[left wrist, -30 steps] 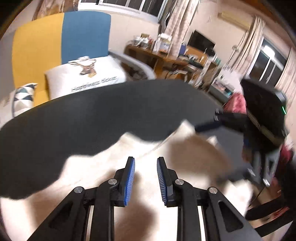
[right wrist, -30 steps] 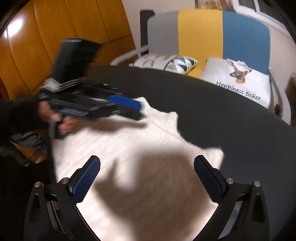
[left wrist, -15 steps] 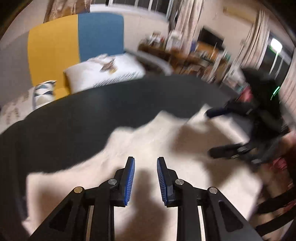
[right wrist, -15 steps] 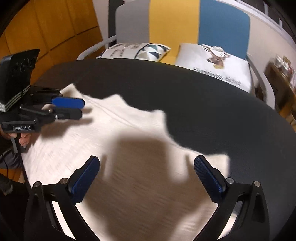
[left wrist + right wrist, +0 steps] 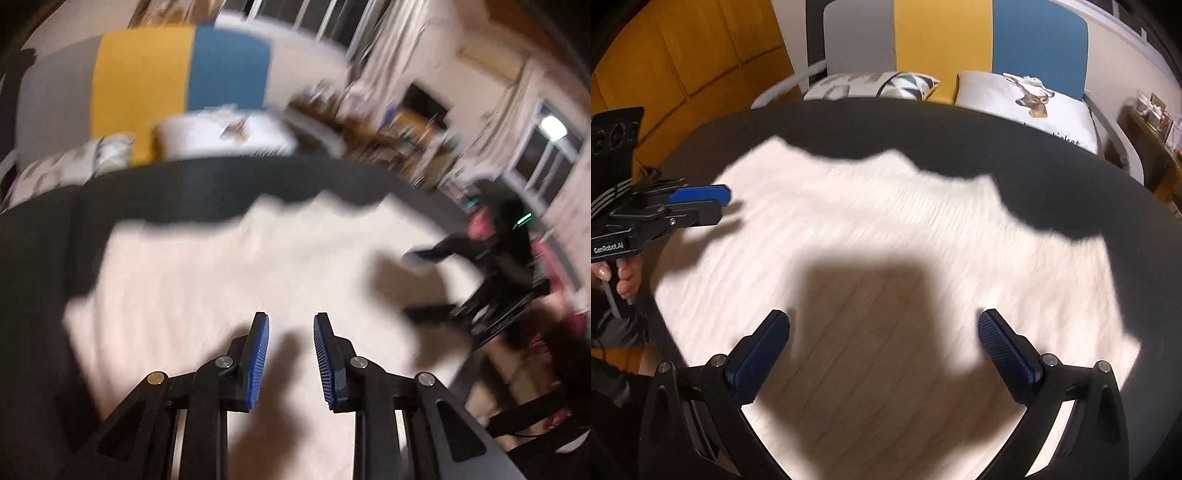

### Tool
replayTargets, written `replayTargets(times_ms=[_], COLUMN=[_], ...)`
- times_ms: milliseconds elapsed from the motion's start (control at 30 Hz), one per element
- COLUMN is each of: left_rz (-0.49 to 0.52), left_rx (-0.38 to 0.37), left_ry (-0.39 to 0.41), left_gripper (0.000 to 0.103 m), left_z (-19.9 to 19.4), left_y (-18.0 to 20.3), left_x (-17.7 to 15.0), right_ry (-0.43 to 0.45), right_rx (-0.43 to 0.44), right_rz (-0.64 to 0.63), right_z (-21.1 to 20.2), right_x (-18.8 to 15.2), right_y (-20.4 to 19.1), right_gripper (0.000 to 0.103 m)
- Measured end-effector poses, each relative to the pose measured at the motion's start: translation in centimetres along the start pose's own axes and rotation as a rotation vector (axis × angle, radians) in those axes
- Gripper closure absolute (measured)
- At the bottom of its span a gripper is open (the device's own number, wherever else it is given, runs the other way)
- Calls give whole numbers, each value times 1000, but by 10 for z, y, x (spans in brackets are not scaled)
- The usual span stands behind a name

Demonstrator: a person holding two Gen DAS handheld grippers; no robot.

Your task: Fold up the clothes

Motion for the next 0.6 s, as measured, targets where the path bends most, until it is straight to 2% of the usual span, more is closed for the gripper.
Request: replayTargets(times_ms=[67, 167, 233, 333, 400, 467, 500, 600], left_rz=[-41, -121, -168, -190, -152, -121, -109, -128], left_rx=[-9, -34, -83, -132, -93, -11, 24, 8], left_ry=[64, 102, 164, 230, 182, 71, 42, 116], left_gripper=[78, 78, 77, 76, 76, 76, 77, 77], left_z=[-3, -14, -34, -65, -72, -54, -47, -62], left_y=[-6, -7, -6, -1, 5, -1, -6, -3], left_x=[-6, 0, 1, -14, -41, -72, -83, -82], right_ry=[3, 40, 40, 100, 101, 82, 69, 97], right_rx=[-49, -77, -109, -76, -69, -86, -113, -168], right_rz=[-6, 22, 37, 36, 22, 1, -23, -66], right_z=[3, 5, -2, -21, -23, -19, -14, -12], right_x=[-16, -13, -9, -3, -12, -25, -34, -43], right_y=[-2, -3, -2, -20, -31, -41, -43, -44], right_gripper=[0, 0, 0, 0, 0, 0, 0, 0])
Point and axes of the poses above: each gripper's, at about its wrist camera, not at the fingertips, and z roughly the way its jaws point, y to its right, x to its top, the point moved 10 cm from there along z, roughly the way its jaws point, and after that the axes turned 6 degrees about -x, right-handed, at the moved point
